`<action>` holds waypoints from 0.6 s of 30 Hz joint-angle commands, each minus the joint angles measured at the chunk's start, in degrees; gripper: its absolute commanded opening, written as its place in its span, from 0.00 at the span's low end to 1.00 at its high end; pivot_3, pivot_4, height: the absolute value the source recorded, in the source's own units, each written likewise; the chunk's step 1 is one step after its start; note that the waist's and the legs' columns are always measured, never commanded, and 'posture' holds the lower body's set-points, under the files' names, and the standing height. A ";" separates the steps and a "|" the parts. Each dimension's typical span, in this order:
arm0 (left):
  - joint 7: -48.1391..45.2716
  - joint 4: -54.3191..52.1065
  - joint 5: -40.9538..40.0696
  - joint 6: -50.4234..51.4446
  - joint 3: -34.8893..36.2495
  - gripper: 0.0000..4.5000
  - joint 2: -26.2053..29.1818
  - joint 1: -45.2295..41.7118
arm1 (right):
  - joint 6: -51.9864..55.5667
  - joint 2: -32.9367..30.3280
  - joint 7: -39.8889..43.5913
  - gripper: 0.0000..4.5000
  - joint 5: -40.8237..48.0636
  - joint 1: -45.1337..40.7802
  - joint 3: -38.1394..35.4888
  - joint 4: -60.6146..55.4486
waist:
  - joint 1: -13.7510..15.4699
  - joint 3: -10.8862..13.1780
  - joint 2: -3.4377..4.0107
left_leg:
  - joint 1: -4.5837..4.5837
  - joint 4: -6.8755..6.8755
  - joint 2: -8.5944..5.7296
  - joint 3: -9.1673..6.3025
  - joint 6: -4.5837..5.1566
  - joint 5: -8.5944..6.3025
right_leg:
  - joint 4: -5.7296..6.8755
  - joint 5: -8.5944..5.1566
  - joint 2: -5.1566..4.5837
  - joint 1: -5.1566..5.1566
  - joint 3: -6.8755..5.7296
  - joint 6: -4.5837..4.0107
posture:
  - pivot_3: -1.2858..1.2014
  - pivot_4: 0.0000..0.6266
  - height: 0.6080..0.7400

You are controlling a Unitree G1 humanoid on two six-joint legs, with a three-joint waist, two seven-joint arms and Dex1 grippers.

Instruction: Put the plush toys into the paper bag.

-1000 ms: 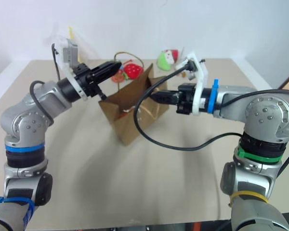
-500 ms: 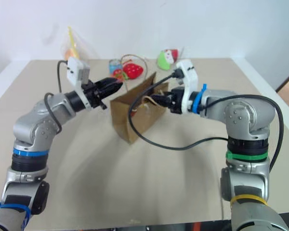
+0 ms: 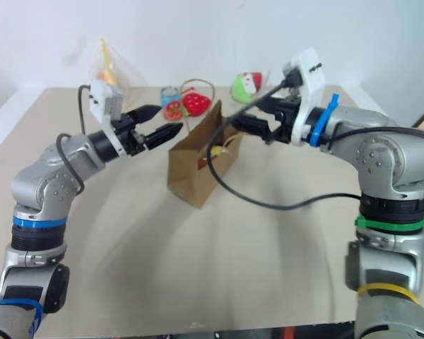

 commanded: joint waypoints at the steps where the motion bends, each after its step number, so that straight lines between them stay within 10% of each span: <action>1: -0.11 -2.96 0.05 -1.57 0.31 0.99 -0.17 -0.19 | -6.46 -2.24 2.77 1.00 -3.82 1.26 1.12 -0.39 | -0.06 0.00 0.01 | 0.01 0.00 -0.01 0.04 0.00 0.00 | 0.01 0.00 0.01 -0.02 0.04 0.00 | 0.52 0.24 1.00; 9: -2.99 -6.94 -5.01 -0.42 2.99 0.99 0.66 4.36 | -13.36 -4.96 10.77 1.00 0.84 2.77 -9.12 1.66 | 0.02 0.01 0.01 | 0.00 -0.02 0.02 0.00 0.00 0.00 | 0.01 -0.01 0.02 -0.03 0.01 -0.01 | 0.52 0.24 1.00; 18: -5.39 -10.41 -6.01 -1.60 2.46 1.00 3.28 7.84 | -6.07 -7.36 14.93 0.17 12.05 5.89 -15.37 -2.93 | -0.02 0.01 0.01 | 0.12 0.01 0.01 0.03 0.00 0.00 | 0.05 0.00 0.03 0.04 0.03 0.00 | 0.52 0.24 1.00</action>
